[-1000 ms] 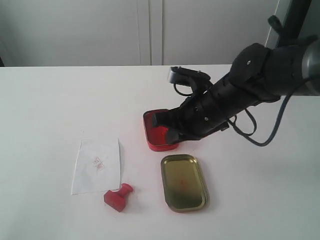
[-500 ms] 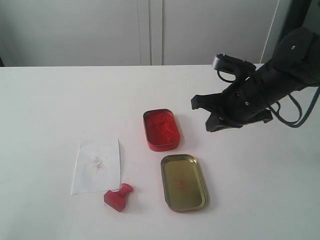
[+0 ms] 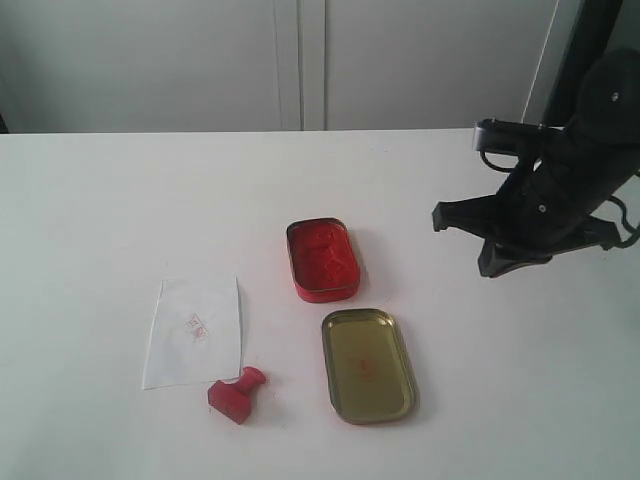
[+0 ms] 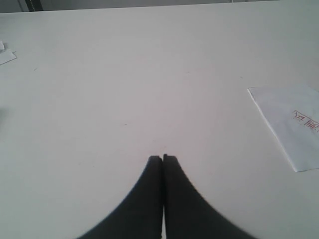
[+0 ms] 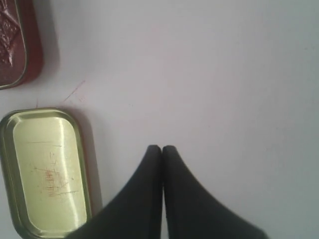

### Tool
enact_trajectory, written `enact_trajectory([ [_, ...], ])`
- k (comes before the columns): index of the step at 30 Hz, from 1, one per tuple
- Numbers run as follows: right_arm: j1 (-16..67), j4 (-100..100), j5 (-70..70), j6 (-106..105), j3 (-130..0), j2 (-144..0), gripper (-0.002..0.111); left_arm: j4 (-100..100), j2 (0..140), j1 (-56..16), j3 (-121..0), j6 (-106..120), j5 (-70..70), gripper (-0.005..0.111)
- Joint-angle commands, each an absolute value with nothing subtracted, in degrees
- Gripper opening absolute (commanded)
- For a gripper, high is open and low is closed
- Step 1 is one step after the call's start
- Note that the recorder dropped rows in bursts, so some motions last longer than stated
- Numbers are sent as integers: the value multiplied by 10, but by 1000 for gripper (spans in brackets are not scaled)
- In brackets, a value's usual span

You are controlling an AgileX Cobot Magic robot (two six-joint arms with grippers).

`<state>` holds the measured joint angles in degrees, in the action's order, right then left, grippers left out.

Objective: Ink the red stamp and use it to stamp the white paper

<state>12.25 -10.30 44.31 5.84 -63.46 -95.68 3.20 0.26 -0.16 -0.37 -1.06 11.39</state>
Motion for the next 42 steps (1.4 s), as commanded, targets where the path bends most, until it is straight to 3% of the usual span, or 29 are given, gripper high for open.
enact_trajectory([
  [1,119,-82,454,62,-632,-928,0,34,0,-1,0,-11,112,0],
  [42,119,-28,353,65,-422,-560,0,34,0,-1,0,-11,112,0],
])
